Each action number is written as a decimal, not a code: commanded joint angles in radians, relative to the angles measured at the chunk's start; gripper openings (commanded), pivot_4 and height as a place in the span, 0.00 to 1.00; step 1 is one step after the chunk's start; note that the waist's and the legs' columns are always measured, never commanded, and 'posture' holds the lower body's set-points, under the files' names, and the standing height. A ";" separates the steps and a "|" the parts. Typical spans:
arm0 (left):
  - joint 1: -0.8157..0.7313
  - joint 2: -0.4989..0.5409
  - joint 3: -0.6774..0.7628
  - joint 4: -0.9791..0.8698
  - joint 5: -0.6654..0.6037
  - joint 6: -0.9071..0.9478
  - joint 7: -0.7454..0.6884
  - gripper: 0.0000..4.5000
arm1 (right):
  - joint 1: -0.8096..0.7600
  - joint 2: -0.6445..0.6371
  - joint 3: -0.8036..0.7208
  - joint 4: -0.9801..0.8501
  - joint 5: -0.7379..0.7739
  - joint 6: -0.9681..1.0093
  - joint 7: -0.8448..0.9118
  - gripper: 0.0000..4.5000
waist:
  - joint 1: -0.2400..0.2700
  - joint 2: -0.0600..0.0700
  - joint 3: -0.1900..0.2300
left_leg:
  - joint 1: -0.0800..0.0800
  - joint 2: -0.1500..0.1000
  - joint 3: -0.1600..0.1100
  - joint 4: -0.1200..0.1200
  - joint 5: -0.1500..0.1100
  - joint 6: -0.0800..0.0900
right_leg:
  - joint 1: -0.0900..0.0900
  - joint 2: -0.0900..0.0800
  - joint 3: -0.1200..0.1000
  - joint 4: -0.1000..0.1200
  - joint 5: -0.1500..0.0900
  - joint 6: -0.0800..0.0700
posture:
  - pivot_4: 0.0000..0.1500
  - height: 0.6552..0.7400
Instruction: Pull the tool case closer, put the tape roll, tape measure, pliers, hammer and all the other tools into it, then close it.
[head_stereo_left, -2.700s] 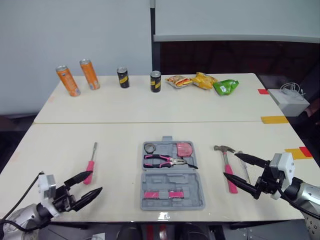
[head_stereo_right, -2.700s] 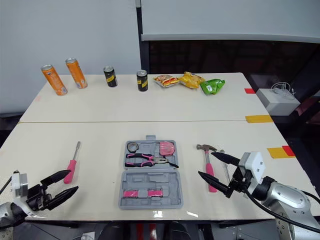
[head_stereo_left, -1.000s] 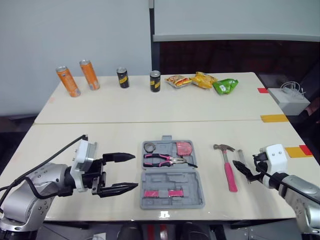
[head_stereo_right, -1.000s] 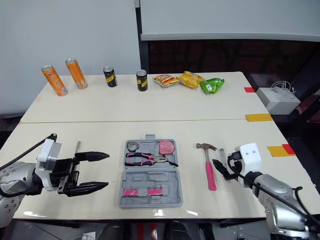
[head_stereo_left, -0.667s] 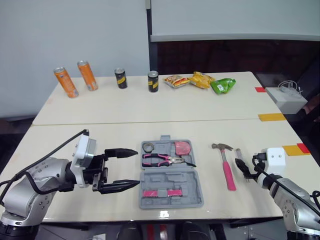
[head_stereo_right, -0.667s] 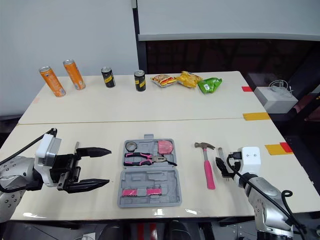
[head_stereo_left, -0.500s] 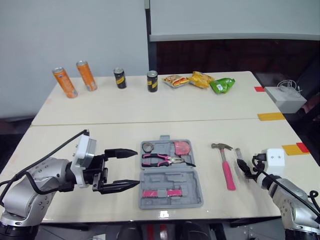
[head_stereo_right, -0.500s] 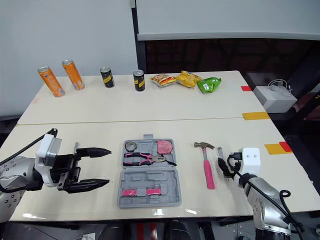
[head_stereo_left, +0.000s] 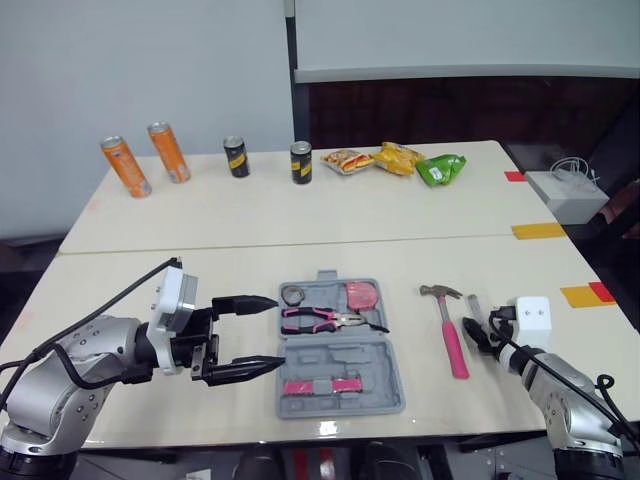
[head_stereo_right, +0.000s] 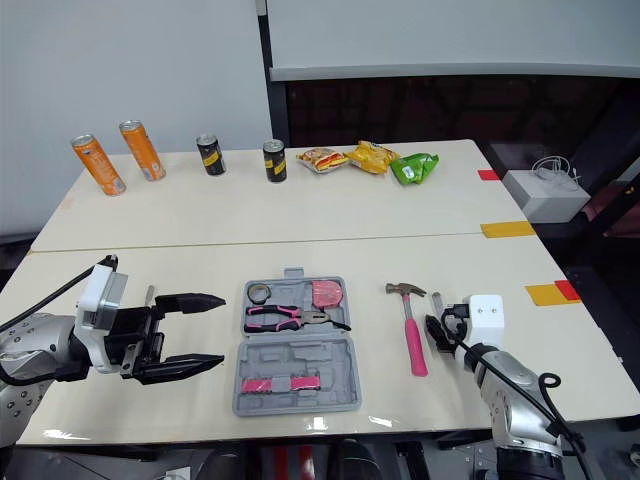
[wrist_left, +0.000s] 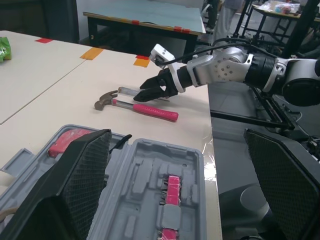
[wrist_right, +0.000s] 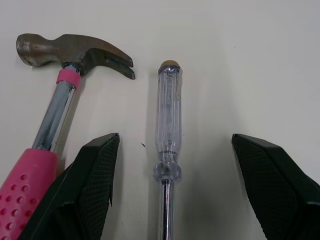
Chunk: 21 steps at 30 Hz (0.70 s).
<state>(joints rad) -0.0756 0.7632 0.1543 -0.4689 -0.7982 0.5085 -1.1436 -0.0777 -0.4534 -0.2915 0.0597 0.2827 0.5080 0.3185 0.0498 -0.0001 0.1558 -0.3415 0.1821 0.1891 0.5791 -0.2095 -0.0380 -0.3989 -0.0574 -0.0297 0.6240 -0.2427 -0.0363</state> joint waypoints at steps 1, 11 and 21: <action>-0.003 0.013 0.019 -0.034 -0.018 -0.007 -0.005 1.00 | -0.005 0.002 -0.002 -0.007 -0.008 0.002 -0.010 0.71 | 0.000 0.000 0.000 | 0.000 0.000 0.000 0.000 0.000 0.000 | 0.000 0.000 0.000 0.000 0.000 0.000 | 1.00 1.00; 0.007 0.008 0.024 -0.027 -0.013 -0.023 -0.013 1.00 | 0.018 -0.006 0.004 -0.003 -0.013 -0.007 0.014 0.01 | -0.001 0.000 0.000 | 0.001 0.000 0.000 0.000 0.000 -0.001 | 0.001 0.000 0.000 0.000 0.000 0.000 | 1.00 1.00; -0.003 -0.046 0.029 -0.060 -0.055 -0.019 0.048 1.00 | 0.005 -0.084 -0.018 -0.064 0.047 -0.069 0.210 0.01 | 0.000 0.001 0.001 | 0.000 0.000 0.000 0.000 0.001 0.001 | 0.001 0.000 0.000 0.000 0.000 0.000 | 1.00 1.00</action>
<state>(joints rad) -0.0675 0.7203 0.1555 -0.4883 -0.8207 0.5025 -1.1091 -0.0684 -0.5100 -0.2883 0.0593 0.2941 0.4610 0.4831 0.0496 0.0011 0.1566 -0.3415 0.1821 0.1891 0.5790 -0.2084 -0.0360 -0.3983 -0.0575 -0.0297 0.6236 -0.2427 -0.0364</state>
